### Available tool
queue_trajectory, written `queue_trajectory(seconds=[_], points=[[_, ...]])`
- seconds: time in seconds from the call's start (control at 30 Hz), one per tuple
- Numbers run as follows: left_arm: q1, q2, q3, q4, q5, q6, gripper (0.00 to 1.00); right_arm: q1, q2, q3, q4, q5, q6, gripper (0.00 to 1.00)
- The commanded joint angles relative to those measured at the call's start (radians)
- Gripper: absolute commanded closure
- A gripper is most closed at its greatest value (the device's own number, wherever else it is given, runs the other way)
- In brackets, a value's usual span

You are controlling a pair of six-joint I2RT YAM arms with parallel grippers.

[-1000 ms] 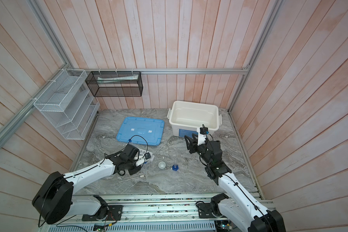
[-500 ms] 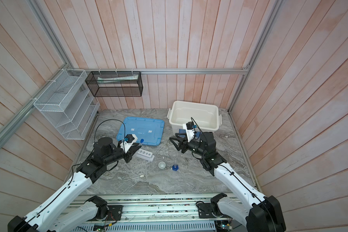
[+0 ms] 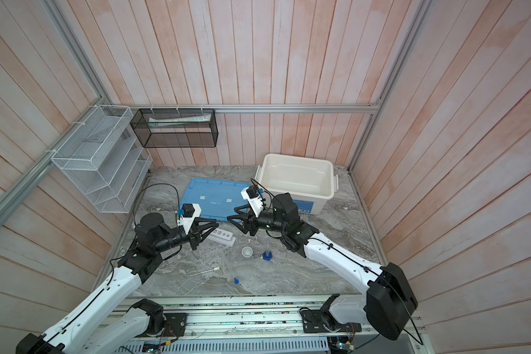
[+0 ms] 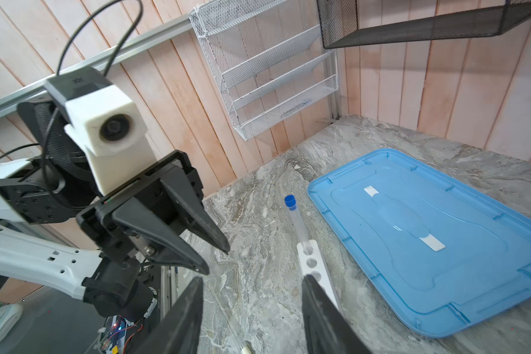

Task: Organize the chemistry lab equipment

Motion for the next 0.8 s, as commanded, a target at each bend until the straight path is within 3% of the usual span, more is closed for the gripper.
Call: queue_trajectory(seconds=[0.0, 0.13, 0.4, 0.6, 0.77], points=[[0.006, -0.014, -0.009, -0.050, -0.036, 0.021, 0.76, 0.000, -0.027, 0.001, -0.066, 0.094, -0.005, 0.48], [-0.011, 0.013, 0.048, -0.221, -0.087, 0.134, 0.74, 0.000, -0.073, -0.039, -0.111, 0.129, 0.026, 0.48], [-0.267, 0.134, 0.125, -0.526, -0.431, 0.403, 0.70, -0.010, -0.210, -0.081, -0.230, 0.253, -0.008, 0.48], [-0.398, 0.262, 0.204, -0.744, -0.604, 0.525, 0.67, -0.060, -0.309, -0.136, -0.210, 0.270, -0.019, 0.47], [-0.512, 0.372, 0.202, -0.811, -0.726, 0.577, 0.65, -0.113, -0.383, -0.207, -0.168, 0.259, -0.009, 0.48]])
